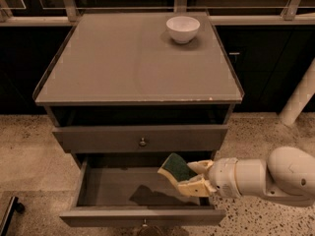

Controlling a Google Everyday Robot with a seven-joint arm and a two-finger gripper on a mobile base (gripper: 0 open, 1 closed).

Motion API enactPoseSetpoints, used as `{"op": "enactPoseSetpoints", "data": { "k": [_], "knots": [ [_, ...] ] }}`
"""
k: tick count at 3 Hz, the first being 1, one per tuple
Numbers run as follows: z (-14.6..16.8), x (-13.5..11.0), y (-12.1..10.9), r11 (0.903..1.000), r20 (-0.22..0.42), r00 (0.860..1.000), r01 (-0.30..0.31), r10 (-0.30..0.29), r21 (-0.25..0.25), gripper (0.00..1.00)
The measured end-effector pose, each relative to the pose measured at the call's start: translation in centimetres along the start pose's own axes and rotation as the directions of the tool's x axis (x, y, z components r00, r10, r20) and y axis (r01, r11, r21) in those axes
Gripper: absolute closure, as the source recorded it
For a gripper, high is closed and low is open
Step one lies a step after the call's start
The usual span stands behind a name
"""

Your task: Place sponge into middle drawer

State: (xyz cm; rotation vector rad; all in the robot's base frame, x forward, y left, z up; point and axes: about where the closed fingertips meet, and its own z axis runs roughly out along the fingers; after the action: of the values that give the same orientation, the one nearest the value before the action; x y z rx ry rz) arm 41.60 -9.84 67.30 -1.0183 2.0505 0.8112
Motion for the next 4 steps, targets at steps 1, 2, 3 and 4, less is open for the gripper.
{"op": "enactPoseSetpoints", "data": {
  "k": [1, 2, 3, 4],
  "knots": [
    [3.7, 4.0, -1.8, 0.9975, -0.011, 0.998, -0.069, 0.068, -0.016, 1.0],
    [3.7, 4.0, -1.8, 0.9975, -0.011, 0.998, -0.069, 0.068, -0.017, 1.0],
    [5.6, 6.7, -3.7, 0.993, -0.012, 0.993, -0.118, 0.118, 0.0, 1.0],
    [8.7, 10.4, -6.2, 0.9809, -0.009, 0.981, -0.195, 0.195, 0.0, 1.0]
  ]
}}
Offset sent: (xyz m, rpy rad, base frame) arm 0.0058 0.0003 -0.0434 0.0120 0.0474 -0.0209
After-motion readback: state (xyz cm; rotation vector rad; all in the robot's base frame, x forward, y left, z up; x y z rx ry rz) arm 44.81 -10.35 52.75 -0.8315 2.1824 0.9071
